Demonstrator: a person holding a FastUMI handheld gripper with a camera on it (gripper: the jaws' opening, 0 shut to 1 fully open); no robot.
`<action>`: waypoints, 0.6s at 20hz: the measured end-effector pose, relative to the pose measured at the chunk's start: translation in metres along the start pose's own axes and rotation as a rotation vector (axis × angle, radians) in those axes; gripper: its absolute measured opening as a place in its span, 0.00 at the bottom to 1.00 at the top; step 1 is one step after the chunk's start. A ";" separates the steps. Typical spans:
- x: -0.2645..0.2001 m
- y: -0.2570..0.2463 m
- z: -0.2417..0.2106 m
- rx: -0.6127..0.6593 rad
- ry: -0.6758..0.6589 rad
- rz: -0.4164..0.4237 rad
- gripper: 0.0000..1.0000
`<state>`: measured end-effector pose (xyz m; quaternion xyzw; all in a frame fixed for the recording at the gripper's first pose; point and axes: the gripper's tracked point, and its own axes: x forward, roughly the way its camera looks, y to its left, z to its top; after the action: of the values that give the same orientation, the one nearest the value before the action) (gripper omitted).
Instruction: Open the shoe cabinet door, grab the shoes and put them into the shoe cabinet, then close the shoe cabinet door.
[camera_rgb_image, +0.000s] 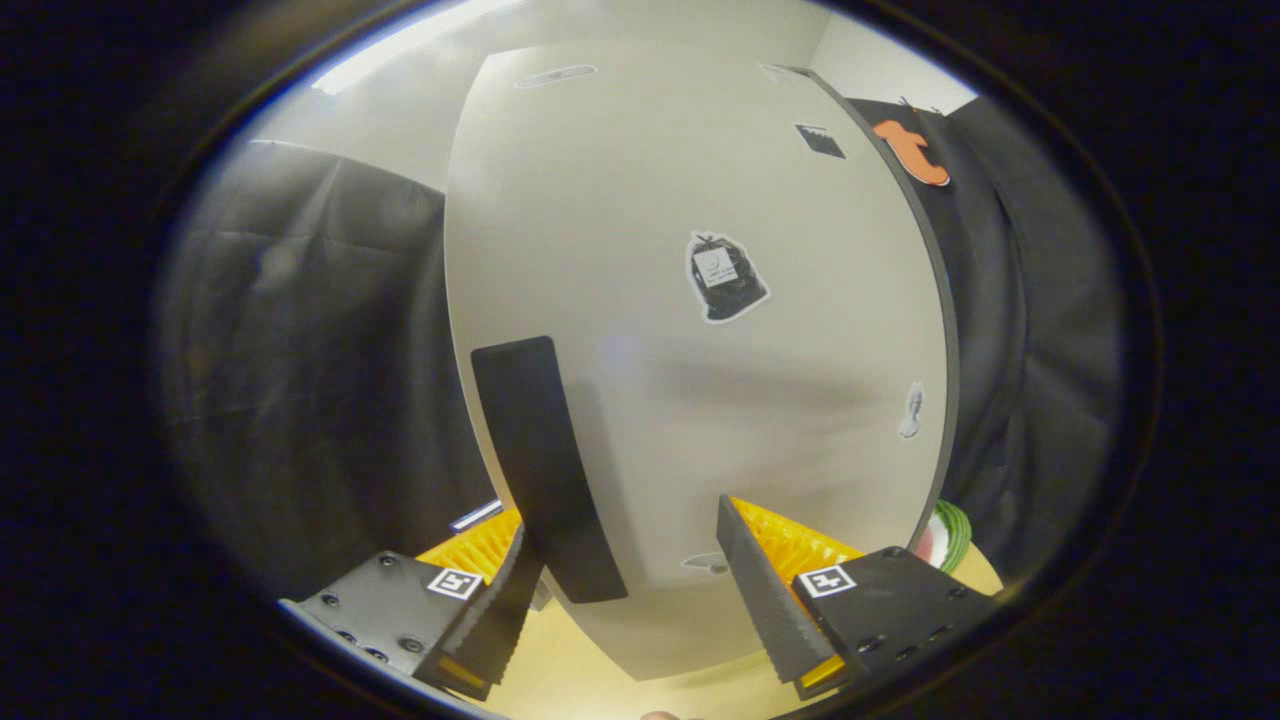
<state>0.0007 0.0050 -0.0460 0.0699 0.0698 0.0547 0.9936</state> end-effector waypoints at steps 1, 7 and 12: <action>0.001 0.005 -0.002 -0.004 -0.002 -0.005 0.98; 0.023 0.013 -0.005 0.017 0.004 -0.031 0.98; 0.047 0.004 0.005 0.018 0.007 -0.042 0.98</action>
<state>0.0478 0.0136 -0.0465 0.0773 0.0750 0.0334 0.9936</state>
